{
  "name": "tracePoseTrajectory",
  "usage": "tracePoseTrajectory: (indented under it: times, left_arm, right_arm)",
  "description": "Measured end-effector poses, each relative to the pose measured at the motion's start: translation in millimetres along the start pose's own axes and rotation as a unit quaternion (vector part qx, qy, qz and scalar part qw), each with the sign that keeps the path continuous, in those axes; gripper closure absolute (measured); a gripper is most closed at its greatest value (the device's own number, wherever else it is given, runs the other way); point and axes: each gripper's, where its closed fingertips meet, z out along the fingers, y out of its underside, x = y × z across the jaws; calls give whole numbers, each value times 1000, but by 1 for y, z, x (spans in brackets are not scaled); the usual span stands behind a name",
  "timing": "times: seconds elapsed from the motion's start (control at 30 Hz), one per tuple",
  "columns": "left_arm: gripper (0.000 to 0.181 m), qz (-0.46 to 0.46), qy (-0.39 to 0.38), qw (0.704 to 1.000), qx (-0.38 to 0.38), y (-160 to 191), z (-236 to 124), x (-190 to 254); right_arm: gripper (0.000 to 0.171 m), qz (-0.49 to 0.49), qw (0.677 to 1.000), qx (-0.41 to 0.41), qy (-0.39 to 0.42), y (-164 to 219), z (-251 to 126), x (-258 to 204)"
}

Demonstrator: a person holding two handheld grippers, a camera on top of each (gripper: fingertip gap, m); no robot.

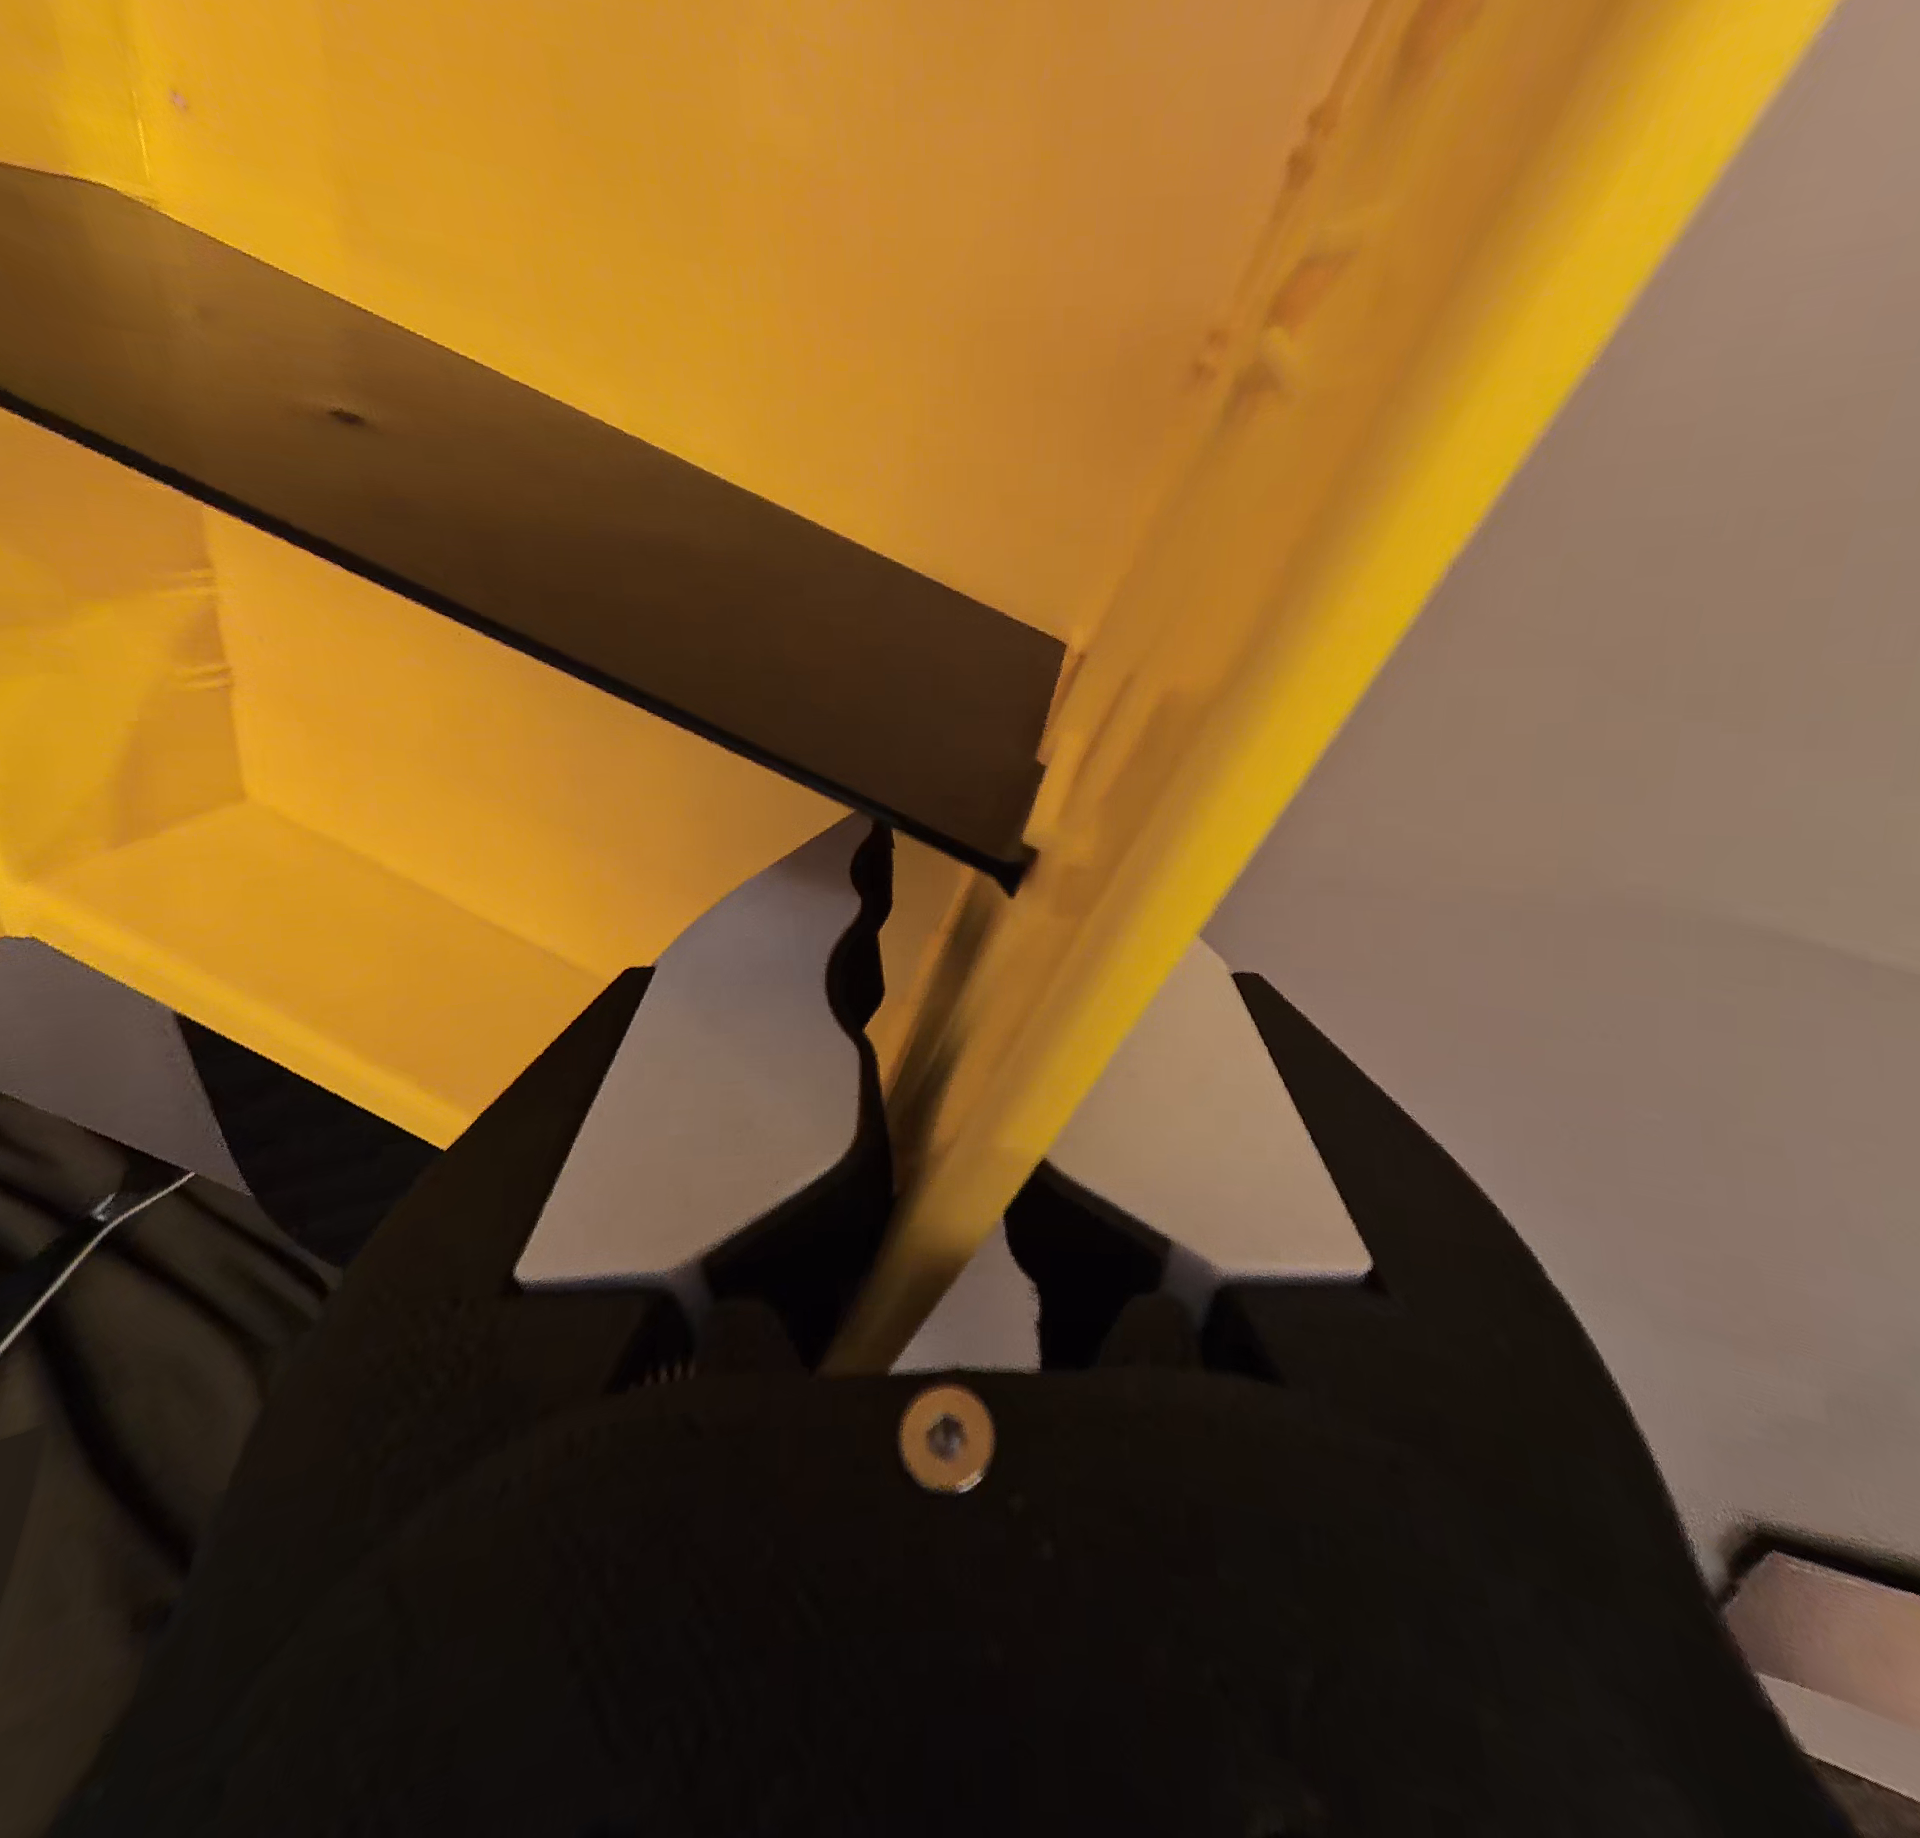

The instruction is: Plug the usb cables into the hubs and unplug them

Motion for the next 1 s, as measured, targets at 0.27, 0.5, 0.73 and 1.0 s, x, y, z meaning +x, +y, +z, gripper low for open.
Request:
tracePoseTrajectory:
  times: [0.27, 0.5, 0.73, 1.0]
  left_arm:
    - [177, -115, -73, 990, 43, 48, -30, -115]
    - [177, -236, -65, 966, 80, 135, -55, -200]
    - [178, -282, -56, 951, 114, 219, -65, -233]
    - [174, -289, -10, 949, 127, 237, -63, -227]
  right_arm:
    - [149, -9, 1000, -11, -3, -23, 15, -49]
    - [148, -29, 999, -20, -5, -32, 22, -71]
    - [149, -30, 999, -12, -6, -38, 20, -67]
    - [148, -52, 997, -48, -11, -33, 20, -65]
